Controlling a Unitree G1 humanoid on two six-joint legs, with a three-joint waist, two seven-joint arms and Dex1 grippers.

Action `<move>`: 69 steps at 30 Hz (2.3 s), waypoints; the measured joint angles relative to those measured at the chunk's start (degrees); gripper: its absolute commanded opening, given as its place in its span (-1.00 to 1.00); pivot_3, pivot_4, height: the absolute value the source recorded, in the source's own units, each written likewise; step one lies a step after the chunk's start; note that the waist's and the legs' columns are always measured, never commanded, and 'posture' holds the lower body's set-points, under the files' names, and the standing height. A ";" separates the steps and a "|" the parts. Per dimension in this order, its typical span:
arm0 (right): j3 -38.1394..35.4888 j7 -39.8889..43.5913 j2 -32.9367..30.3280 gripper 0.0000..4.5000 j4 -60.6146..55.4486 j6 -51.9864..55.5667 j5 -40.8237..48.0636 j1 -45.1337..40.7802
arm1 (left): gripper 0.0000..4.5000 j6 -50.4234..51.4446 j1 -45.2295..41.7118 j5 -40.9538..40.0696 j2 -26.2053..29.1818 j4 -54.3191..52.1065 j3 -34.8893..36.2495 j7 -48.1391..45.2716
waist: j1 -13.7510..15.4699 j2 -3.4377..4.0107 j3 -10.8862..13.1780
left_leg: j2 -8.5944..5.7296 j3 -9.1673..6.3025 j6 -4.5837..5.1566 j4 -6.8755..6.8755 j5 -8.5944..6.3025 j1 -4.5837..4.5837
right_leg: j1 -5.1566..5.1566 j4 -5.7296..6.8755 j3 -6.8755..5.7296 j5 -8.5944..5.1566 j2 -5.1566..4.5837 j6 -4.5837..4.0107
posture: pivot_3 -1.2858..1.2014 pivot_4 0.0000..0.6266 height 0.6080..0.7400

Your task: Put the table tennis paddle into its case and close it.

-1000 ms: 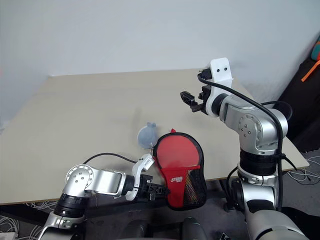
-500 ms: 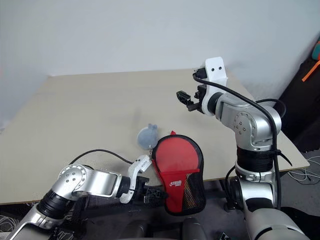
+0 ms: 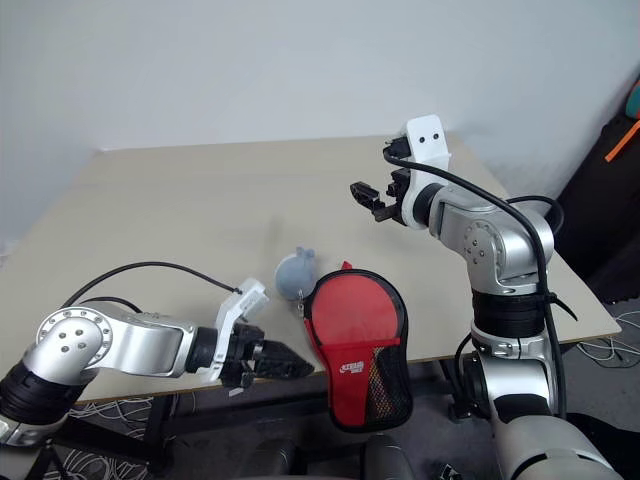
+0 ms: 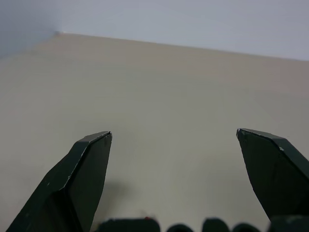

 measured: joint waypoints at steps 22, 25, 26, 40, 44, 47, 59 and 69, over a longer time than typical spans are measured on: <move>11.41 10.21 3.74 1.00 20.95 -15.20 -6.19 -4.47 | -0.98 -28.57 3.87 65.05 -22.16 7.89 -16.29 -33.16 | -0.05 0.03 0.00 | 0.00 0.03 0.03 -0.33 0.02 -0.01 | 0.04 -0.32 0.02 0.21 0.04 -0.06 | 0.03 -1.00 1.00; 14.97 14.04 4.26 1.00 23.97 -16.48 -7.33 -4.73 | -0.98 -31.70 4.56 69.96 -24.59 9.61 -16.62 -34.99 | -0.03 0.03 0.00 | 0.01 0.01 0.04 -0.30 0.02 -0.01 | 0.06 -0.30 0.00 0.22 0.04 -0.04 | 0.03 -1.00 1.00; 15.85 15.18 4.33 1.00 24.85 -17.03 -7.85 -4.84 | -0.98 -32.33 4.86 71.11 -25.21 10.19 -16.80 -35.46 | -0.02 0.04 0.00 | 0.01 0.00 0.04 -0.29 0.02 -0.02 | 0.06 -0.30 -0.01 0.22 0.05 -0.03 | 0.03 -1.00 1.00; 23.92 25.03 7.83 1.00 38.40 -25.87 -15.73 -6.01 | -0.98 -38.39 3.43 83.54 -33.36 20.99 -15.91 -40.65 | -0.05 0.07 -0.03 | 0.01 -0.07 0.06 0.20 0.03 0.00 | 0.23 -0.08 -0.05 0.29 0.08 0.32 | 0.03 -1.00 1.00; 24.55 25.97 8.40 1.00 38.15 -25.71 -16.87 -5.50 | -0.98 -39.26 3.46 85.30 -33.95 21.85 -15.48 -42.46 | -0.03 0.10 -0.05 | 0.02 -0.10 0.06 0.35 0.03 0.01 | 0.25 0.05 -0.07 0.29 0.08 0.32 | 0.03 -1.00 1.00; 25.36 26.98 8.61 1.00 34.57 -23.71 -16.87 -4.00 | -0.98 -39.76 3.64 86.23 -34.13 22.28 -15.03 -43.58 | -0.02 0.12 -0.07 | 0.02 -0.12 0.07 0.36 0.02 0.01 | 0.26 0.06 -0.07 0.29 0.08 0.33 | 0.03 -1.00 1.00; 29.77 31.32 11.40 1.00 30.58 -20.79 -17.21 -2.68 | -0.98 -40.63 4.97 87.57 -33.31 23.16 -11.08 -44.67 | -0.38 0.14 -0.09 | 0.10 -0.12 0.06 0.46 0.02 0.07 | 0.10 0.51 -0.05 0.26 0.18 0.33 | 0.03 -1.00 1.00; 28.97 32.23 15.49 0.92 37.01 -24.85 -17.87 -4.31 | -1.00 -38.54 6.64 88.53 -32.85 21.06 -8.52 -44.08 | -0.40 0.14 -0.09 | 0.11 -0.12 0.05 0.46 0.02 0.09 | 0.11 0.55 -0.04 0.26 0.19 0.32 | 0.03 -1.00 1.00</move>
